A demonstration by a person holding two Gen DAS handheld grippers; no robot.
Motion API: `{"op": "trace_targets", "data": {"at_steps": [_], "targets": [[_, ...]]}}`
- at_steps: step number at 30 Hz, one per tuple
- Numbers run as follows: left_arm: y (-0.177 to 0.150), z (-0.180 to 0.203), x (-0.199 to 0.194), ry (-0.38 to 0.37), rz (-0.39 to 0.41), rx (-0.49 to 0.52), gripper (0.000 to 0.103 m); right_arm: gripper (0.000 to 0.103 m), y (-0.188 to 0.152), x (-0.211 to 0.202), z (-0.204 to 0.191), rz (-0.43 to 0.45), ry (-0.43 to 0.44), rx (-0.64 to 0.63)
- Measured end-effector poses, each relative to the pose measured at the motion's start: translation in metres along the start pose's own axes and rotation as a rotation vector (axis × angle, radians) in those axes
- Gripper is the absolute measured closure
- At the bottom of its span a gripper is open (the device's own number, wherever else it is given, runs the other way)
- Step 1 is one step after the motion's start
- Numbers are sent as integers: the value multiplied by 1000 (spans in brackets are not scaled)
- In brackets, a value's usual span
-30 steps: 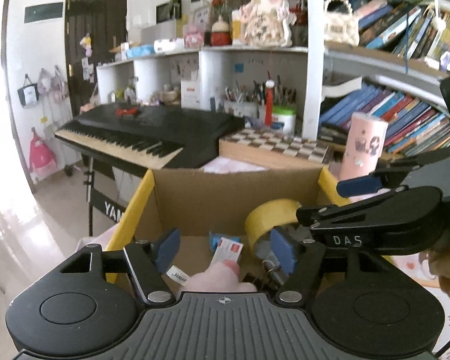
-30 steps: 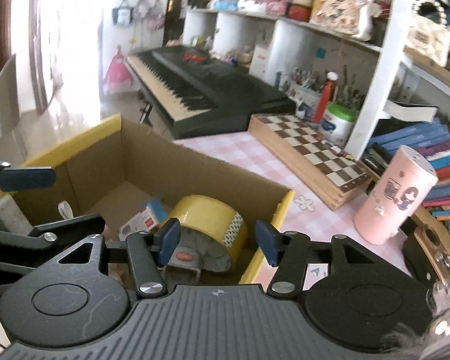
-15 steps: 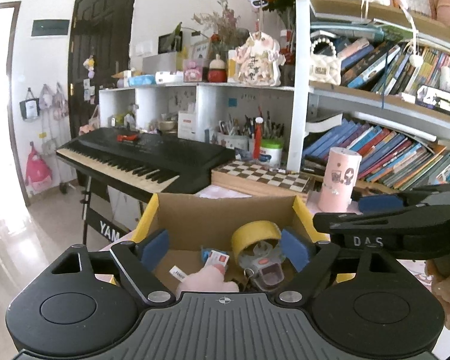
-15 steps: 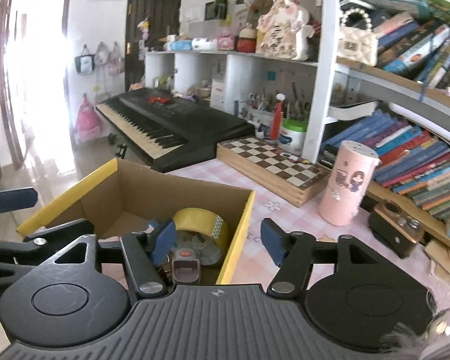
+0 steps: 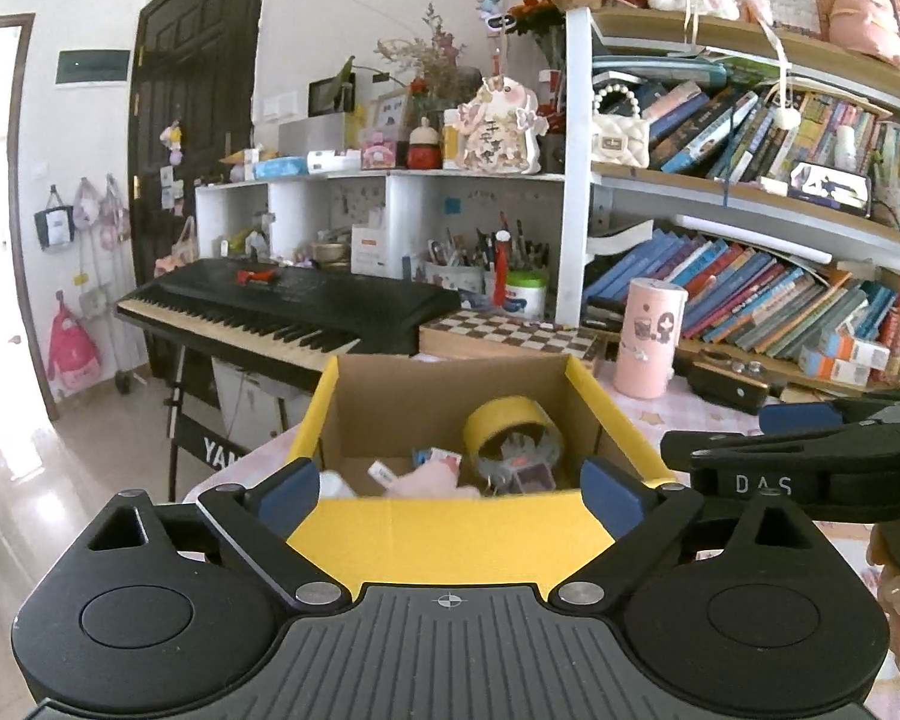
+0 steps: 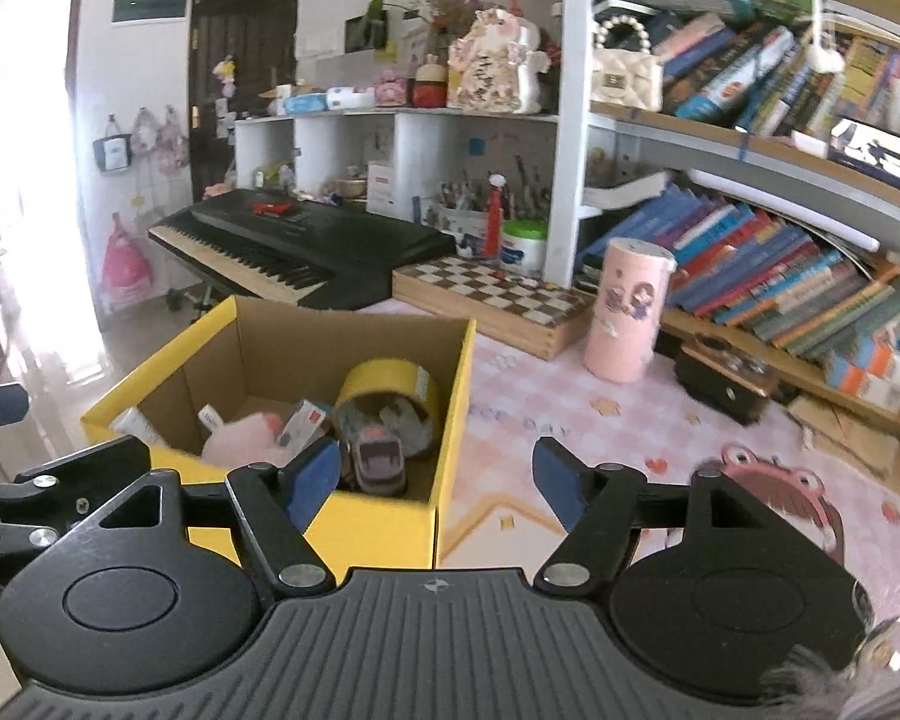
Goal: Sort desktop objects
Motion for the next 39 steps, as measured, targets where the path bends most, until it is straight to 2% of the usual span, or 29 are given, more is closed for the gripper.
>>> {"op": "trace_targets", "data": {"at_steps": [18,39], "targets": [[-37,-20,-63,-33,-30,-2,2,26,-59,-74,-33,-47,-87,67],[-75,-14,-92,-44,-85,43,2,21,-107,-120,-50,-92,-122,111]]}}
Point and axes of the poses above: each gripper's, at about its wrist camera, not at the fingertips, and x roughly the way its jaws point, z to its right, y to its top, the point moved 9 cm from there along x, roughly the way its jaws point, and after that the axes turned 14 degrees about -x, right-handed, at the moved point
